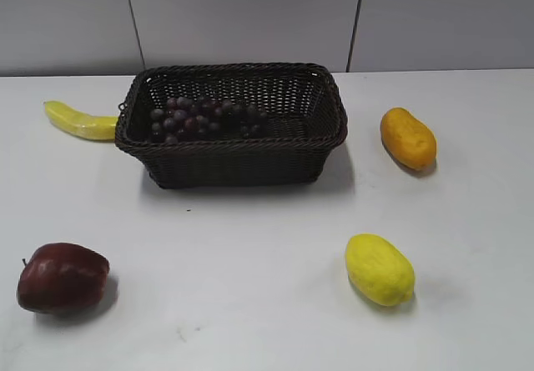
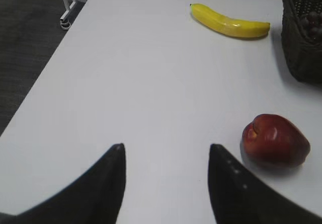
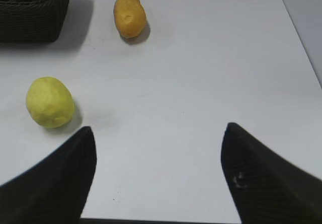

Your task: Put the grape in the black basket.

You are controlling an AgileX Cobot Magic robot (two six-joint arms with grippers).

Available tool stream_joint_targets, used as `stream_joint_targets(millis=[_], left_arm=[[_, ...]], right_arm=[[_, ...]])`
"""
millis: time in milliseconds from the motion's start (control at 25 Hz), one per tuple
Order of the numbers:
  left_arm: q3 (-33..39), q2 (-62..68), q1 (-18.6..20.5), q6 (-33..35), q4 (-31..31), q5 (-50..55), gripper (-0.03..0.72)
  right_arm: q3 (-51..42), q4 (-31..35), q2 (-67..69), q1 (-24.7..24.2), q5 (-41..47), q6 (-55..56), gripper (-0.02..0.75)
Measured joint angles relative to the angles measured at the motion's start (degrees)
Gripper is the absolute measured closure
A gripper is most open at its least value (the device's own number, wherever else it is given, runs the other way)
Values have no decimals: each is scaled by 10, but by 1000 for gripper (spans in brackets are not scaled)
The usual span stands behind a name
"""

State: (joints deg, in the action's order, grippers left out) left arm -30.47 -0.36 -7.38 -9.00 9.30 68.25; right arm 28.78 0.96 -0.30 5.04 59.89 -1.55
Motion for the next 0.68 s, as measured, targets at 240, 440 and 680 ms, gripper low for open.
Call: stream_joint_targets(millis=[240, 440, 680], left_arm=[[18, 0, 0, -17, 0, -41, 199], [19, 0, 0, -19, 0, -47, 200], [19, 0, 0, -19, -1, -47, 200]], right_arm=[[0, 1, 0, 0, 0, 0, 153], [0, 1, 0, 0, 0, 0, 153], [0, 1, 0, 0, 0, 0, 153]])
